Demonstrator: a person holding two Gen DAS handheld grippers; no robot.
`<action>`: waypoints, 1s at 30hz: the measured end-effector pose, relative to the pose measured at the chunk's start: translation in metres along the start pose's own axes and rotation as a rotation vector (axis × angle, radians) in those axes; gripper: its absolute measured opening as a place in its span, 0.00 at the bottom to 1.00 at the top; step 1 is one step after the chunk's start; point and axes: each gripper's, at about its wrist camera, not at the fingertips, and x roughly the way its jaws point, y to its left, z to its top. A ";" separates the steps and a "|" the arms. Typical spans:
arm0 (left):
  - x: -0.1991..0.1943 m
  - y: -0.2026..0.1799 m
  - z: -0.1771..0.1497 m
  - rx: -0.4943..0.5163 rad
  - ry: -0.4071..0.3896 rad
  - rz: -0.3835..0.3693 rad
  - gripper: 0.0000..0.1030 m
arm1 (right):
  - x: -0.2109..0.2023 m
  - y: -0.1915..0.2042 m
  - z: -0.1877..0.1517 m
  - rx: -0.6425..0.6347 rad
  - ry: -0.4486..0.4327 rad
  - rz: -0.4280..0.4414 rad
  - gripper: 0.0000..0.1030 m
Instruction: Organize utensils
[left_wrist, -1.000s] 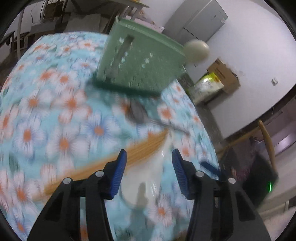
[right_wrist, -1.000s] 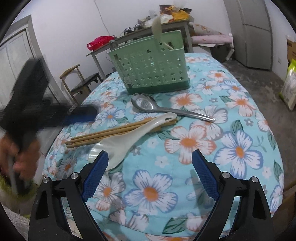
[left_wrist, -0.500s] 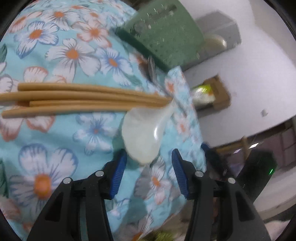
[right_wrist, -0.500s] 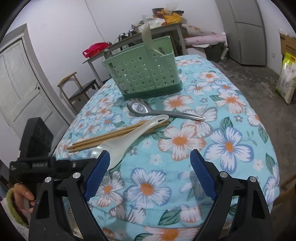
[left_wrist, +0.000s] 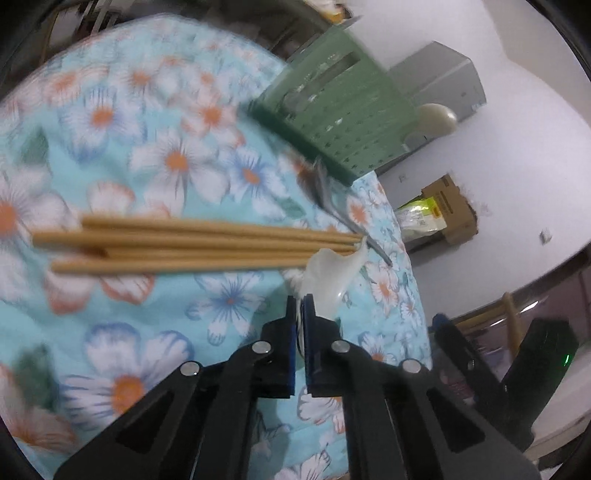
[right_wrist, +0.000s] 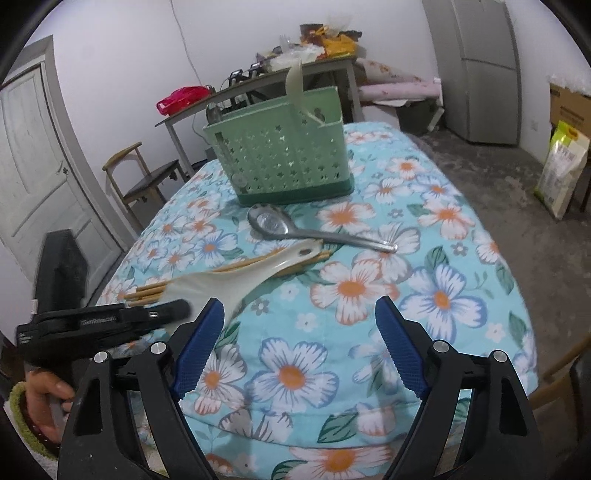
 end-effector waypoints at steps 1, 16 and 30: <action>-0.004 -0.003 0.004 0.026 -0.010 0.019 0.02 | 0.000 0.000 0.002 -0.001 -0.004 -0.002 0.77; -0.122 0.014 0.045 0.121 -0.295 0.195 0.02 | 0.085 0.060 0.059 -0.179 0.030 0.033 0.53; -0.147 0.002 0.062 0.268 -0.419 0.262 0.02 | 0.157 0.095 0.061 -0.428 0.103 -0.238 0.06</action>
